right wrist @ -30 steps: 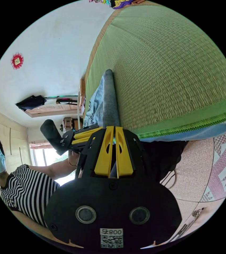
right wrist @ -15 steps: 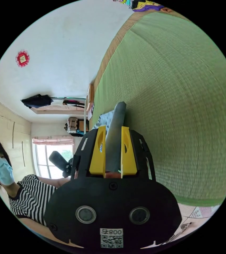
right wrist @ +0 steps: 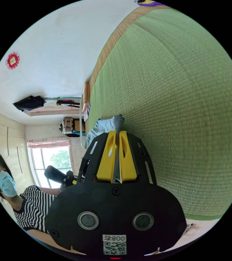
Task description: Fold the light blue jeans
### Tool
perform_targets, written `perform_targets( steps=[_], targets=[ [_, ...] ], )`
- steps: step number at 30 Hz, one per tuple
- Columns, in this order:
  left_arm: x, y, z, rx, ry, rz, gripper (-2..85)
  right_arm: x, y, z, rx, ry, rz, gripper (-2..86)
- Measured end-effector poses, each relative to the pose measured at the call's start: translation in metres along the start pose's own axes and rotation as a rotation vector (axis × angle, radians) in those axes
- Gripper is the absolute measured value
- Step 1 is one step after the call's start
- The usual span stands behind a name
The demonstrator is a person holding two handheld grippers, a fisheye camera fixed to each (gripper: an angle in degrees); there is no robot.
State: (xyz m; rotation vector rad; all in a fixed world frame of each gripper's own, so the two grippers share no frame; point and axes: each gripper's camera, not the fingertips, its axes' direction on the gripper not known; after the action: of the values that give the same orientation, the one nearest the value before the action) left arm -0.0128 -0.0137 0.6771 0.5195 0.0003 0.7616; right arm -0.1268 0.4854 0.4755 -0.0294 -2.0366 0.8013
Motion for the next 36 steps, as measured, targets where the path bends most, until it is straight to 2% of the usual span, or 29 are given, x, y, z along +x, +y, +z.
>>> perform_targets(
  steps=[8,16,25,36],
  targets=[
    [0.019,0.015,-0.065,0.072,0.091,0.065,0.8,-0.041,0.015,-0.032,0.141,0.067,0.032,1.6],
    [0.014,0.076,-0.172,0.182,0.117,0.030,0.7,-0.136,0.023,0.006,0.215,0.033,-0.014,1.7],
    [-0.013,0.177,-0.324,0.392,0.126,-0.085,0.6,-0.274,0.014,0.106,0.211,-0.022,-0.113,1.9],
    [-0.068,0.320,-0.483,0.607,0.060,-0.305,0.7,-0.438,-0.029,0.317,0.057,-0.026,-0.226,2.2]
  ],
)
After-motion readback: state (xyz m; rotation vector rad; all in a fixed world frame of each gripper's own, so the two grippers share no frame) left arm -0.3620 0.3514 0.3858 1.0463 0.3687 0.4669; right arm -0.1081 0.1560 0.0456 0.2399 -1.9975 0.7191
